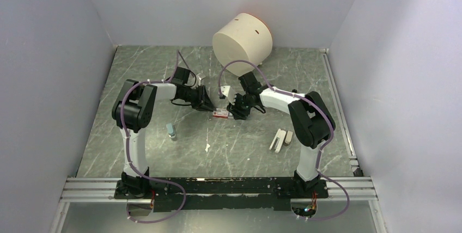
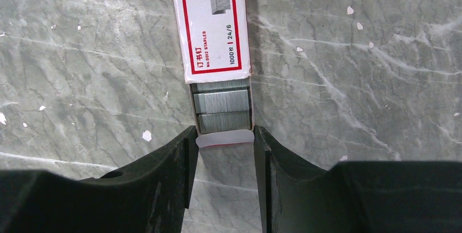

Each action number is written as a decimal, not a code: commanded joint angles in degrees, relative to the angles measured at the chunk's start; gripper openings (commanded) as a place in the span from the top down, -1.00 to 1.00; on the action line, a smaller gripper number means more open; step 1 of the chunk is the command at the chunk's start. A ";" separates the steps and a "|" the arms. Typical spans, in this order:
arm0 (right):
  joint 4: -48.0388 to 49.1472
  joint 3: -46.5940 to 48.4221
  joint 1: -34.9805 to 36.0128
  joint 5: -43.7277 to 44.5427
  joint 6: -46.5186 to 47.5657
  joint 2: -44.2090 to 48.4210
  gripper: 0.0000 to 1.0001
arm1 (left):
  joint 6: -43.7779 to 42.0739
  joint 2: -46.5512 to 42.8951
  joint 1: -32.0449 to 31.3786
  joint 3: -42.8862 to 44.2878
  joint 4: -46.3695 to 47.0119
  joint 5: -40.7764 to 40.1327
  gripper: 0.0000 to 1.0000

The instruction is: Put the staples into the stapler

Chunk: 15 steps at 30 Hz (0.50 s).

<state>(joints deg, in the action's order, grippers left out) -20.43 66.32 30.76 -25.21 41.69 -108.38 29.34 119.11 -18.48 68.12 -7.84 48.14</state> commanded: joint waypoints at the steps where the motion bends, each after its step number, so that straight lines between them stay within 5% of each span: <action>1: -0.48 -0.65 0.14 2.44 0.66 -2.44 0.10 | 0.82 0.97 -0.41 -0.64 2.91 3.15 0.52; 10: -0.56 -0.76 0.15 1.76 0.88 -2.45 0.11 | 0.18 1.80 -0.43 -0.39 2.23 3.30 0.88; 15: -0.79 -0.98 0.10 2.03 1.40 -2.21 0.14 | -4.62 0.76 1.01 1.22 -3.21 -1.14 0.90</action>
<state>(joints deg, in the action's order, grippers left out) -20.45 66.32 30.76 -25.34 41.63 -108.38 29.10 120.11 -18.55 67.72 -6.79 49.65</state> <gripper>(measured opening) 0.439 0.056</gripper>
